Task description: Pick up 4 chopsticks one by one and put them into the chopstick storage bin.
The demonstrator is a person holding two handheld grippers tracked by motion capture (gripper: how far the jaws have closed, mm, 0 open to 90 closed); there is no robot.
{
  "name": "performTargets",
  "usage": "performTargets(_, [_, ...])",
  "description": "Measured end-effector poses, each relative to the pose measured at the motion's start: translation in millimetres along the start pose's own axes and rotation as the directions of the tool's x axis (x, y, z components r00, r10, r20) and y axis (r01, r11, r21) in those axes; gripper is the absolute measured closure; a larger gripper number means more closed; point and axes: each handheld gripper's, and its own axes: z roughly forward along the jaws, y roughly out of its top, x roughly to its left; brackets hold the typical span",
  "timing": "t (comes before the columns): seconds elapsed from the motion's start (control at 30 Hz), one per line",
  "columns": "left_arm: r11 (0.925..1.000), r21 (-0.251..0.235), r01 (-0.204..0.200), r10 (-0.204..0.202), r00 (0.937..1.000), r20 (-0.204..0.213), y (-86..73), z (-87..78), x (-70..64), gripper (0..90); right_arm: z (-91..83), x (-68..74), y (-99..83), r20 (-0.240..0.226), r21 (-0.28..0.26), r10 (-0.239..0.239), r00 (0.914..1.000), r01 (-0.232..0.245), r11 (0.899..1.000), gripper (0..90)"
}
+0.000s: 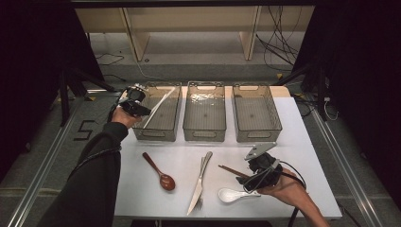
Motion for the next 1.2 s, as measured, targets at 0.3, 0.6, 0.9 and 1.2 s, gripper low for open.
performTargets(0.3, [0.9979, -0.049, 0.041, -0.039, 0.9981, 0.049, -4.2, -22.6, -9.4, 43.5, -0.4, -0.4, -0.1, 0.002, 0.004, 0.005, 1.0, -0.005, 1.0, 28.7])
performTargets(0.6, [0.9889, -0.143, 0.041, -0.017, 0.9853, 0.17, -26.4, -61.8, -42.5, 25.6, -1.2, -7.5, -3.7, 0.014, 0.017, 0.024, 0.9996, -0.024, 1.0, 28.7])
performTargets(0.9, [0.9776, -0.204, 0.051, 0.009, 0.9594, 0.282, -56.4, -83.4, -73.1, 15.6, 5.0, -22.2, -14.4, 0.035, 0.098, 0.064, 0.9974, -0.067, 0.993, 28.7])
performTargets(1.2, [0.9747, -0.224, 0.006, 0.059, 0.9572, 0.283, -89.0, -85.6, -95.6, 14.4, 8.9, -35.7, -26.2, 0.077, 0.157, 0.072, 0.9944, -0.084, 0.984, 30.6])
